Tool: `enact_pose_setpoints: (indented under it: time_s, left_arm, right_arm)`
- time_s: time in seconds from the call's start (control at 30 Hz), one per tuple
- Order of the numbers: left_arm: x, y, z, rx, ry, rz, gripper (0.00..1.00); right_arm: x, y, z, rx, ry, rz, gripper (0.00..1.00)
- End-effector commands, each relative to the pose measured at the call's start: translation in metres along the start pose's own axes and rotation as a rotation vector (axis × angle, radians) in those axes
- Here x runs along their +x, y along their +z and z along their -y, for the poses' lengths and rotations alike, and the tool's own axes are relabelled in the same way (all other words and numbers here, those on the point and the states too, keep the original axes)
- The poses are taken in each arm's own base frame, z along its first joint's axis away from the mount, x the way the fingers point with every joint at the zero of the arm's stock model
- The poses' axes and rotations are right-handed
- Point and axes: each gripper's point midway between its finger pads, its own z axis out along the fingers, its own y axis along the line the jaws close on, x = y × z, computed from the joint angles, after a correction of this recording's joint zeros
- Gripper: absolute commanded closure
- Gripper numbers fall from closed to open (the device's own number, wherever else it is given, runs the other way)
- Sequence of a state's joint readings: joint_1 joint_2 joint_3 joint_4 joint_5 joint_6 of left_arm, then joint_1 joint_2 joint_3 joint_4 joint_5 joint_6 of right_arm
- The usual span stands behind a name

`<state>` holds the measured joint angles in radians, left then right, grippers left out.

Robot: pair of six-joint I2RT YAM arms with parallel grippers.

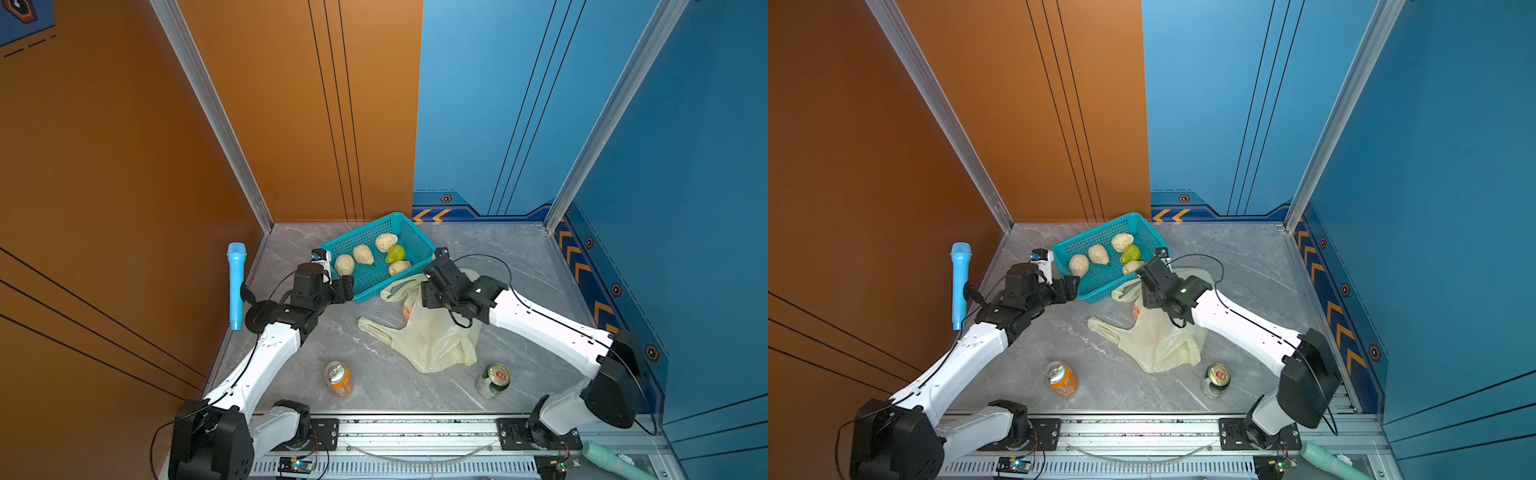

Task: Place the pears into plastic bags & tie knots
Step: Pick up the plastic bag at the center of the board.

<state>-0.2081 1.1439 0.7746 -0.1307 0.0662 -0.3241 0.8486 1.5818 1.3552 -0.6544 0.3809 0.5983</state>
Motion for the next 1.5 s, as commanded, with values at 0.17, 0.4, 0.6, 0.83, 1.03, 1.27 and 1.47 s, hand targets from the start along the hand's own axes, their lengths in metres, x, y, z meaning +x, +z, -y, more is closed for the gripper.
enact_pose_setpoints:
  time_s: [0.17, 0.4, 0.6, 0.83, 1.03, 1.27, 1.47]
  left_arm:
    - [0.016, -0.005, 0.008, 0.038, -0.034, -0.133, 0.17]
    - [0.023, -0.005, 0.006, 0.042, -0.034, -0.147, 0.16]
    - [0.028, -0.003, 0.006, 0.054, -0.039, -0.165, 0.16]
    - [0.027, -0.005, 0.005, 0.048, -0.039, -0.152, 0.16]
    - [0.024, -0.006, 0.005, 0.045, -0.037, -0.145, 0.16]
    - [0.025, -0.007, 0.005, 0.041, -0.036, -0.144, 0.16]
    - [0.024, -0.006, 0.006, 0.042, -0.035, -0.143, 0.16]
  right_arm:
    - [0.000, 0.019, 0.005, 0.482, -0.107, 0.055, 0.37]
    - [0.015, 0.070, -0.020, 0.509, -0.145, -0.007, 0.36]
    - [0.028, 0.099, -0.016, 0.569, -0.169, -0.067, 0.35]
    - [0.038, 0.097, 0.003, 0.674, -0.222, -0.086, 0.42]
    - [0.034, 0.084, 0.019, 0.762, -0.297, -0.058, 0.43]
    - [0.036, 0.076, 0.034, 0.848, -0.369, -0.040, 0.40]
    - [0.049, 0.087, 0.034, 0.857, -0.378, -0.069, 0.30]
